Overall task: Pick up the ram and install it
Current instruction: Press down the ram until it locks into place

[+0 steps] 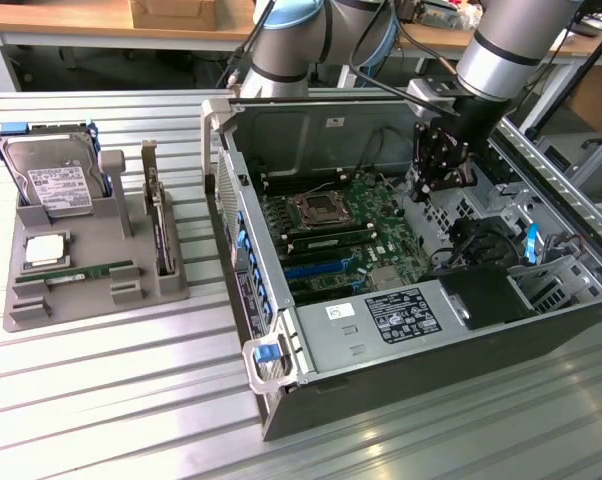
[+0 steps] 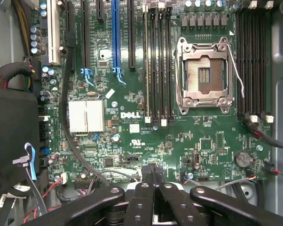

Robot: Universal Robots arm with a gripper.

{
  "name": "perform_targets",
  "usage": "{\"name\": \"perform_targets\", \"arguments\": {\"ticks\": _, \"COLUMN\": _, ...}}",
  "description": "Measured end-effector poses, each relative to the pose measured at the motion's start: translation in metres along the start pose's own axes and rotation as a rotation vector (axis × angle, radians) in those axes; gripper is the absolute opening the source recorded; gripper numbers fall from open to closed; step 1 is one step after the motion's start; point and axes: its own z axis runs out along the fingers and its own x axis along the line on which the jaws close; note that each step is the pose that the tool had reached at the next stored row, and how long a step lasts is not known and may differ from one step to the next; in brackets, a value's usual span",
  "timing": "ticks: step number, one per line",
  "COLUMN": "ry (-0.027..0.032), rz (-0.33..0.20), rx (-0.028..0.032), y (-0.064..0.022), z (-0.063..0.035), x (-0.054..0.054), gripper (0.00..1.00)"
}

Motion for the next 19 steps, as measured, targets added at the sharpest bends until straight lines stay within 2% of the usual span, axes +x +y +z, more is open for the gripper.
{"name": "perform_targets", "arguments": {"ticks": 19, "ry": -0.0029, "rz": 0.085, "rx": -0.0004, "y": 0.0, "z": 0.0002, "x": 0.0, "gripper": 0.11}}
